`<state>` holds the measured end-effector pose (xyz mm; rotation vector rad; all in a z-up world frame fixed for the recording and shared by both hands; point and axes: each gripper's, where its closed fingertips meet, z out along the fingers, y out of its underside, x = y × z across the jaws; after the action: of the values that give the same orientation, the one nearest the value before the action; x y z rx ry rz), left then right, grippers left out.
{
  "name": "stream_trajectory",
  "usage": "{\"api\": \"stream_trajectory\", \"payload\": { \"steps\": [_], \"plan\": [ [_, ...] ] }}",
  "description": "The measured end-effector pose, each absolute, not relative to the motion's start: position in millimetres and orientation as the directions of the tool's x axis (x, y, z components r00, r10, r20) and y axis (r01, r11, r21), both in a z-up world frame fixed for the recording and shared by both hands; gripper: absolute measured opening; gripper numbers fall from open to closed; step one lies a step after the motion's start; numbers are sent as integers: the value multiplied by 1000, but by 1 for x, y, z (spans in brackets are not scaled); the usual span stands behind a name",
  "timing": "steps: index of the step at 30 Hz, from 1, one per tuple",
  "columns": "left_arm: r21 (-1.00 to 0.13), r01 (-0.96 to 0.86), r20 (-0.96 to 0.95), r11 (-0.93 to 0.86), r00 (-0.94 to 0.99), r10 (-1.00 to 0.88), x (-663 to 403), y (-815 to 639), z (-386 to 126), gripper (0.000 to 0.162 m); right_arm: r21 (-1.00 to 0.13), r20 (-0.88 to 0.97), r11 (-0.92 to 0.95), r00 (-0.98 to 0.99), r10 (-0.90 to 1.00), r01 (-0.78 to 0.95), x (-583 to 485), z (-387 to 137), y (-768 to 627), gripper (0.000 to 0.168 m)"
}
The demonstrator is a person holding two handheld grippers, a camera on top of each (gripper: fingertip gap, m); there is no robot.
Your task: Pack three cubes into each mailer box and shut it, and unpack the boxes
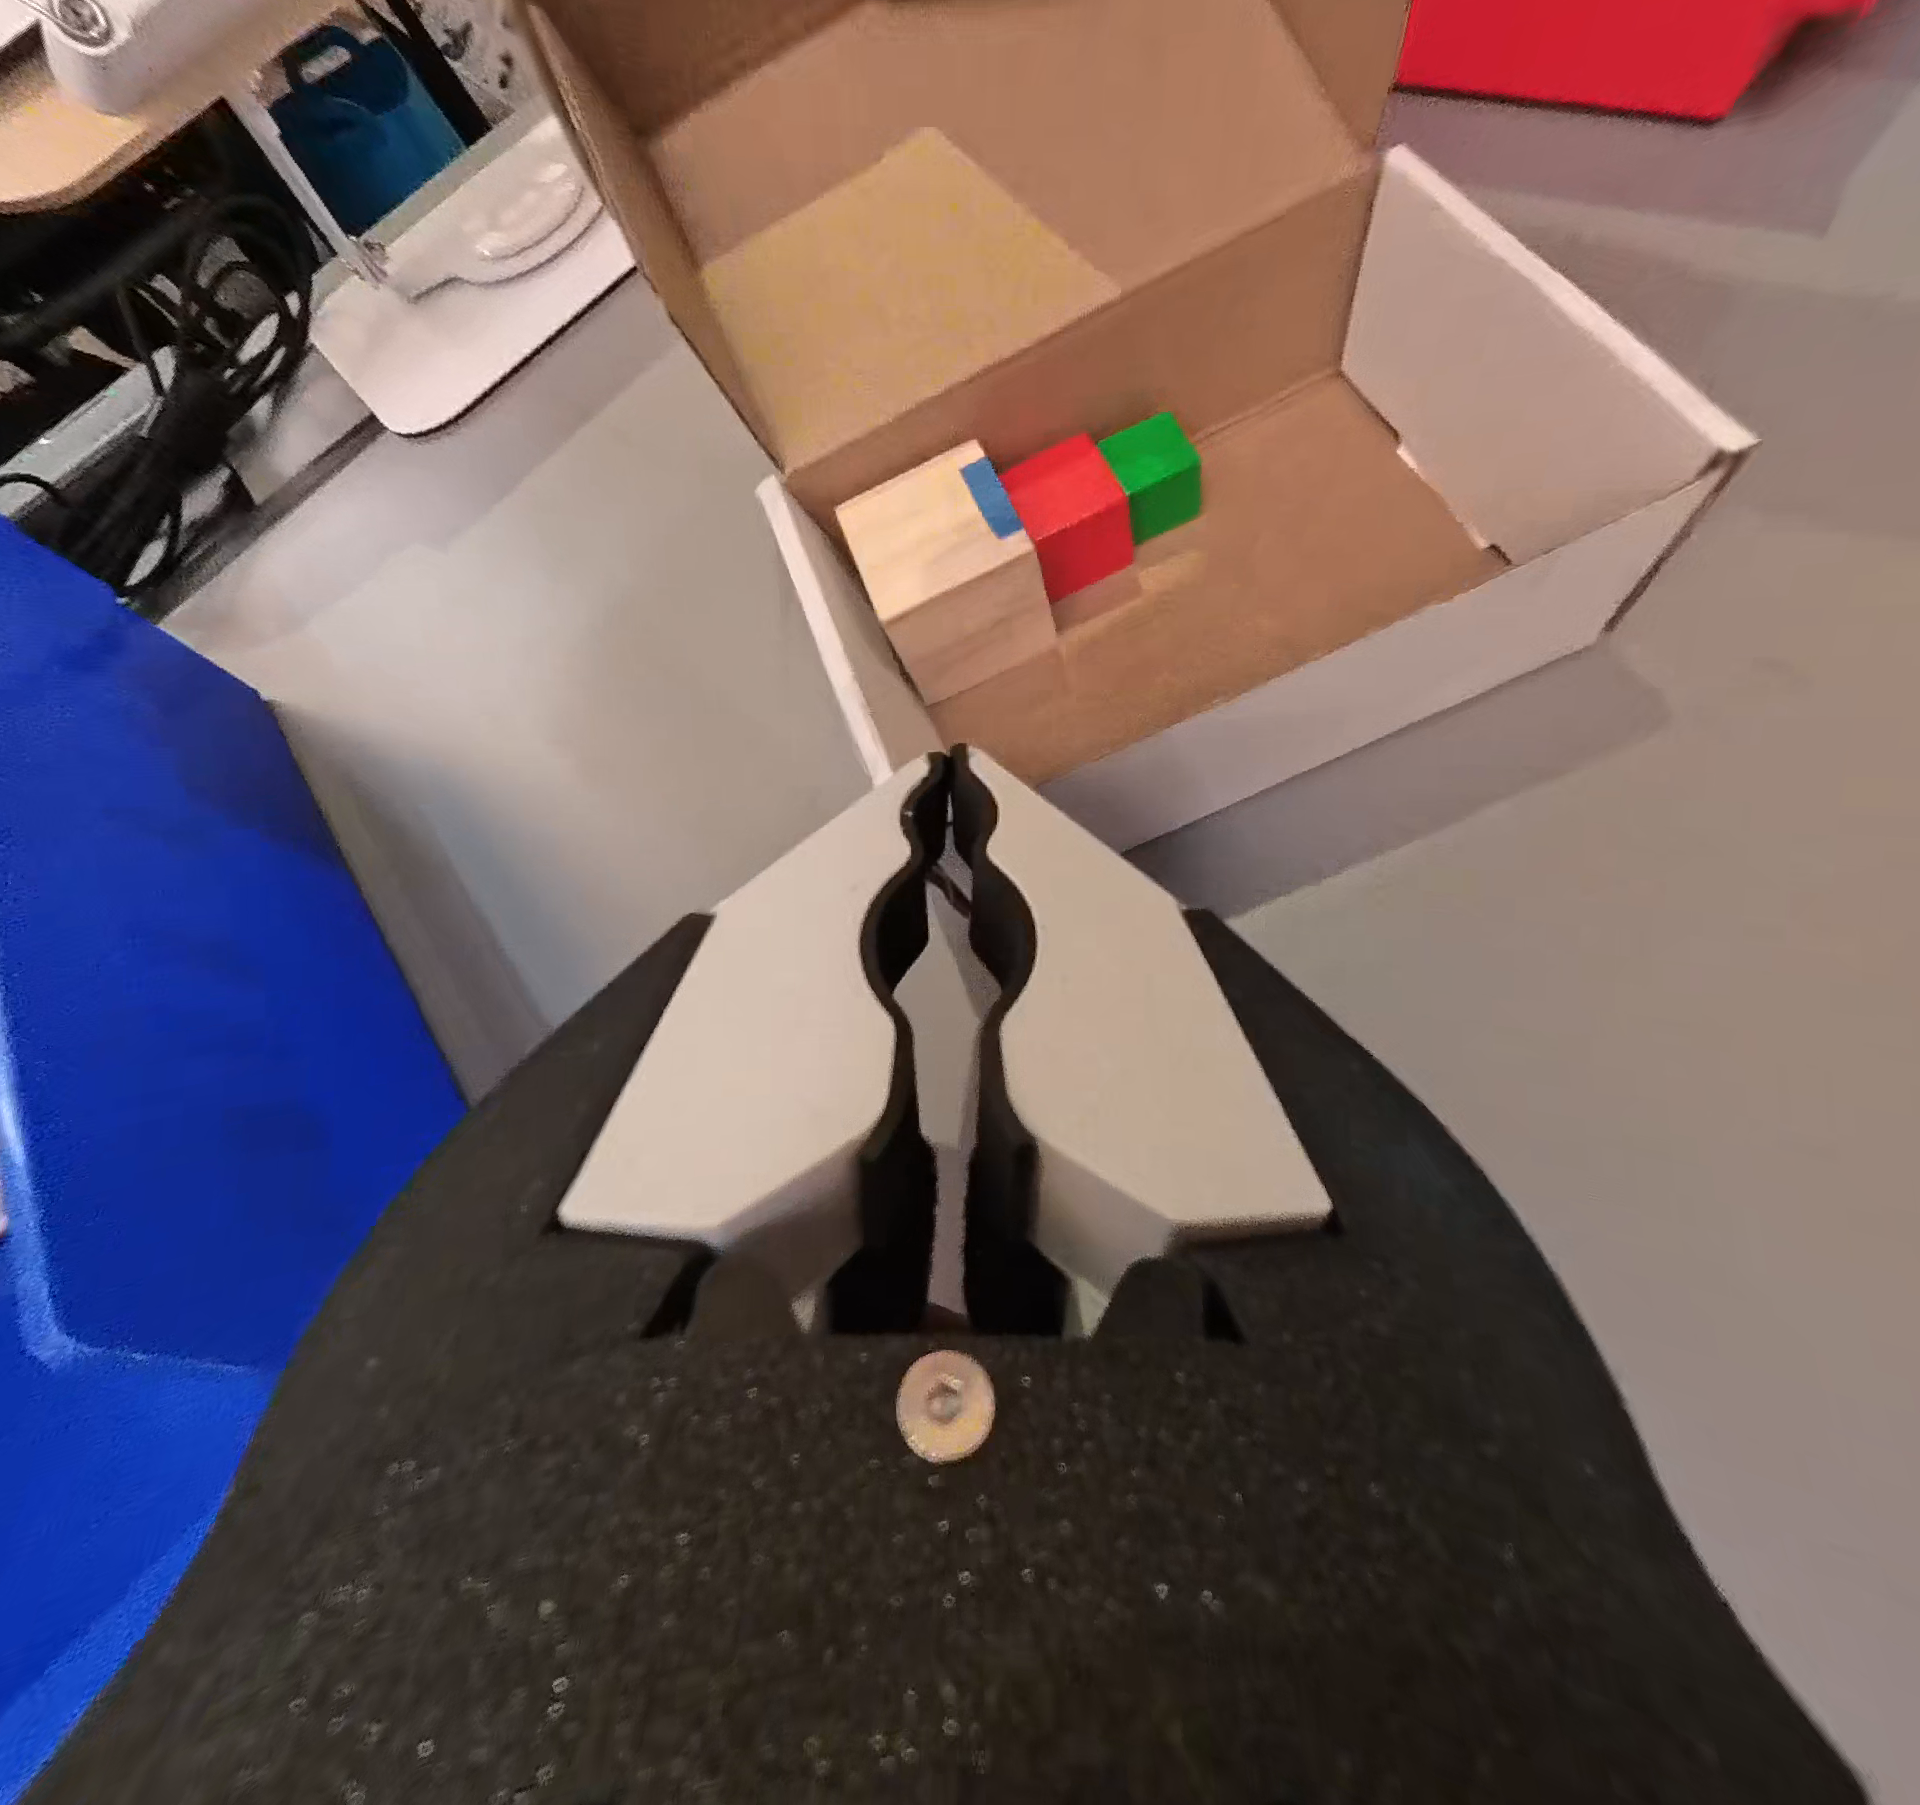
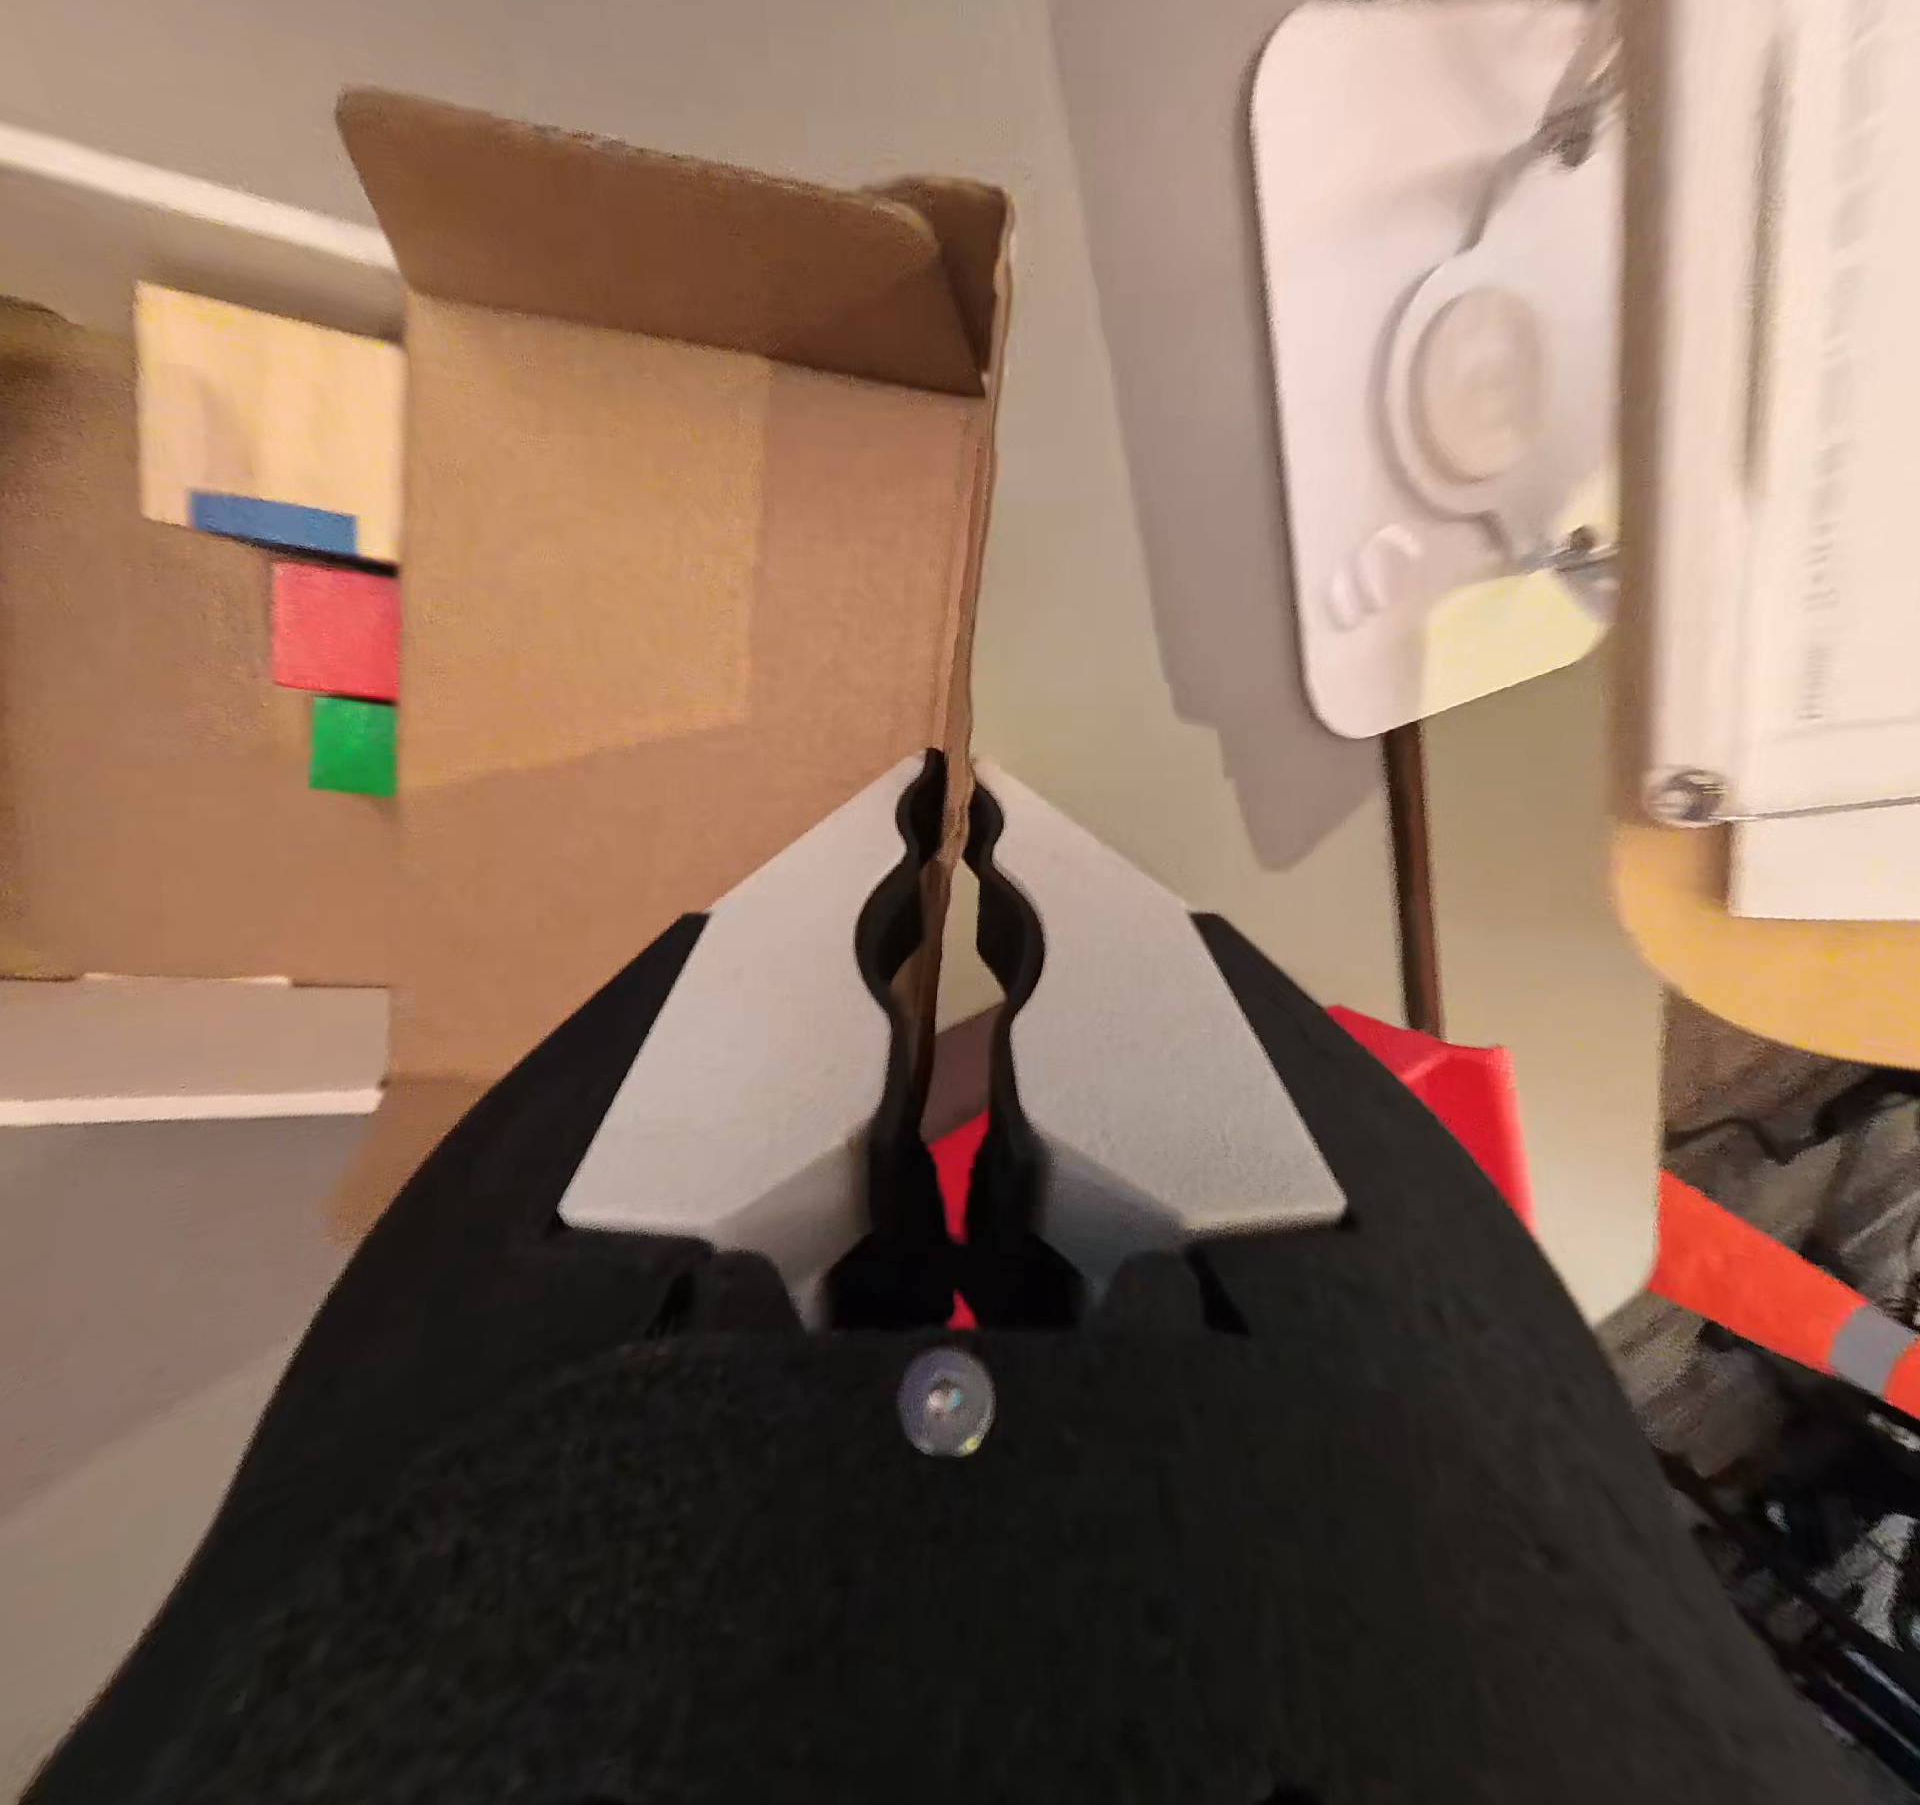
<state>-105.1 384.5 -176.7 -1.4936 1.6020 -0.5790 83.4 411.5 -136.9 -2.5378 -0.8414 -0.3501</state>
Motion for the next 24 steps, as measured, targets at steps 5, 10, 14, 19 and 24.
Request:
{"api": "stream_trajectory", "payload": {
  "steps": [5,10,14,19,24],
  "plan": [
    [-797,-573,-280,191,70,-958,-105,387,-177,0,-322,262,-762,826,498,562,88,-178,408,2],
    [-795,-573,-284,200,60,-957,-104,386,-177,0,-361,163,-804,881,444,473,87,-190,408,1],
    [-792,-575,-293,206,61,-954,-104,386,-177,0,-373,128,-831,910,395,413,89,-177,406,2],
    [-795,-569,-287,209,50,-956,-105,382,-177,0,-446,154,-813,927,341,374,86,-104,391,35],
    [-791,-569,-297,224,39,-954,-105,377,-177,0,-695,340,-613,923,178,374,72,11,356,46]
  ]
}}
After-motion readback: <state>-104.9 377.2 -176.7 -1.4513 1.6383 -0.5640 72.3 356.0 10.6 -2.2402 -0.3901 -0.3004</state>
